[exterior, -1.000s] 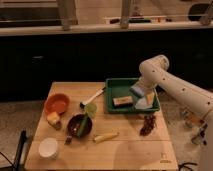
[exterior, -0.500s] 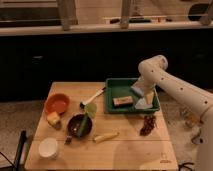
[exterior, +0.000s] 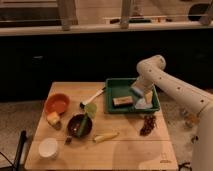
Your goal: Place eraser in table surface
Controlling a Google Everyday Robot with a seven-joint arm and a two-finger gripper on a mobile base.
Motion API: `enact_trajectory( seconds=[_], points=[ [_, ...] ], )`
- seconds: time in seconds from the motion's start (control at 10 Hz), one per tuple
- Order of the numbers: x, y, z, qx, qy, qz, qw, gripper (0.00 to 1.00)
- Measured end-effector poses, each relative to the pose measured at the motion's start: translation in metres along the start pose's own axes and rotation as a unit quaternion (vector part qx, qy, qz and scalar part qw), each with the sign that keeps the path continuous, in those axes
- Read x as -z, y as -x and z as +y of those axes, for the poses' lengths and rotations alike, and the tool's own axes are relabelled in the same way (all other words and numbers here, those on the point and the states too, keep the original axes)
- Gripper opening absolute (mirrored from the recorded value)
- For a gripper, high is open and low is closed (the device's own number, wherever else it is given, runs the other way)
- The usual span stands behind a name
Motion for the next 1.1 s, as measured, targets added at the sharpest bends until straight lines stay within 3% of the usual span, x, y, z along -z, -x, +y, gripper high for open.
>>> enact_trajectory(
  seconds=[0.5,1.1],
  points=[
    [-0.003,0.032,-0.019,0.02,-0.011,-0.01,0.9997,0.8],
    [-0.018,0.054,-0.029,0.015,-0.011,-0.023,0.9996,0.8]
  ],
)
